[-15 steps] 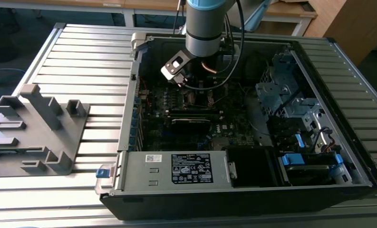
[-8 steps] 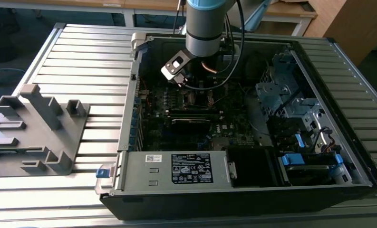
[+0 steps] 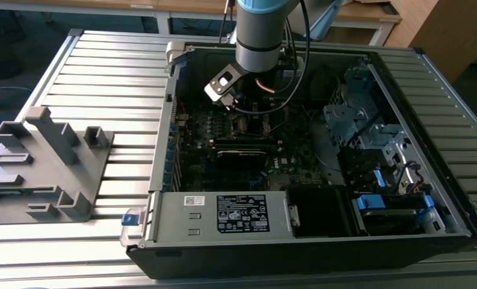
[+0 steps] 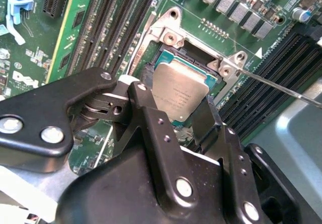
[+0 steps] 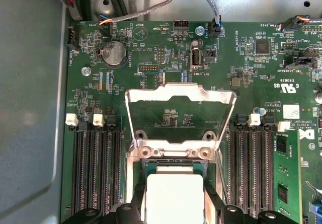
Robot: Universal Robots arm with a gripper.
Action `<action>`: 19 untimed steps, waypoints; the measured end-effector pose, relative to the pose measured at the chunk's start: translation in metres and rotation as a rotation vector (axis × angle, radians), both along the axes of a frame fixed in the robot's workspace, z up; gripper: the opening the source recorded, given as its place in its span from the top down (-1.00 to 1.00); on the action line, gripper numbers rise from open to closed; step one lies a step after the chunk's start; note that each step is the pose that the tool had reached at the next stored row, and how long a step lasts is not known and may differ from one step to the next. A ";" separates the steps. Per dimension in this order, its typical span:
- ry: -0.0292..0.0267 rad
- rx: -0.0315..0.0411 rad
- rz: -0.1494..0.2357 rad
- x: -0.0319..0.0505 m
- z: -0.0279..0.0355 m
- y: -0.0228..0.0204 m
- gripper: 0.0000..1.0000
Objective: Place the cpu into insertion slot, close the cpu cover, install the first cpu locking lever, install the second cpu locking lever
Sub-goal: 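Place the cpu into insertion slot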
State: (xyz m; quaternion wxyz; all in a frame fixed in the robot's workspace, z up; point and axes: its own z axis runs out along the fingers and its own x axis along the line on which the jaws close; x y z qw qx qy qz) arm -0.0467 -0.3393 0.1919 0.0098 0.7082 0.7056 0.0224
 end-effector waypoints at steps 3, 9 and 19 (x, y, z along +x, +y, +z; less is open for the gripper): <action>0.0002 -0.0004 0.000 0.0000 -0.0010 -0.0001 -0.08; 0.0000 -0.0001 0.000 0.0000 -0.0013 0.0000 -0.08; -0.0002 0.0002 0.000 0.0001 -0.0015 0.0000 -0.34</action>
